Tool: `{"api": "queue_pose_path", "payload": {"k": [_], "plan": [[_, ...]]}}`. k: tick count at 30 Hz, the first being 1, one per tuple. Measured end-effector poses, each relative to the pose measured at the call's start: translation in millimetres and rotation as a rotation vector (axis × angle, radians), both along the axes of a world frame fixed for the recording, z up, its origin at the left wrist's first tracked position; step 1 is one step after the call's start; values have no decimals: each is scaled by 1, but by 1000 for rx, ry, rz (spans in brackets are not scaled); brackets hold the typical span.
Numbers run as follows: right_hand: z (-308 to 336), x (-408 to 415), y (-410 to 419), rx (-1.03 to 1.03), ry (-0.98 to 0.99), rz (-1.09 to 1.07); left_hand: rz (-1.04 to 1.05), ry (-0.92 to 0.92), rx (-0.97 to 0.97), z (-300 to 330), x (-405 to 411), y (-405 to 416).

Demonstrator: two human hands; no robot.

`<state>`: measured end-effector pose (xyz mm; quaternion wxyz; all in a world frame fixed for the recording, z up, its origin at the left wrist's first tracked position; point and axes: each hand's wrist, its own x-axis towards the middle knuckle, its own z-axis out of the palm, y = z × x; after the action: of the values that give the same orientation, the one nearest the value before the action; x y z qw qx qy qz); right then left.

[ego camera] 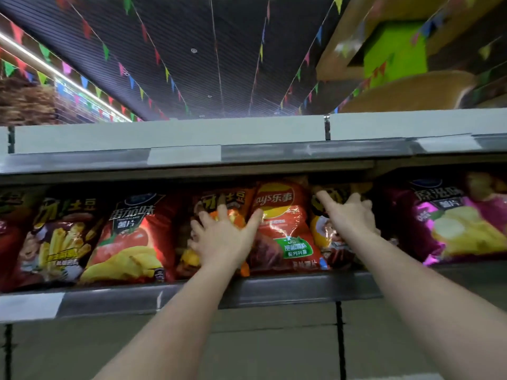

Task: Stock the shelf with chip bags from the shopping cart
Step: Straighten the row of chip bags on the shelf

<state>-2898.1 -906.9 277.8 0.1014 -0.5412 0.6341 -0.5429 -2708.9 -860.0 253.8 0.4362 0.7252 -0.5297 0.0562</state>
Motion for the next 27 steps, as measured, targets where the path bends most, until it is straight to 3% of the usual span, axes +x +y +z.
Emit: {"api": "queue_pose_path", "payload": {"k": [15, 18, 22, 27], "plan": [[-11, -11, 6, 48, 220, -20, 39, -97, 16, -4, -5, -1], [-5, 6, 20, -132, 312, -60, -13, -137, -153, -4, -3, 9], [4, 64, 51, -449, 345, 201, 8, -44, -392, 8, 32, 26], [2, 138, 69, -450, 335, 559, 133, 51, -404, 12, 114, 45]]}}
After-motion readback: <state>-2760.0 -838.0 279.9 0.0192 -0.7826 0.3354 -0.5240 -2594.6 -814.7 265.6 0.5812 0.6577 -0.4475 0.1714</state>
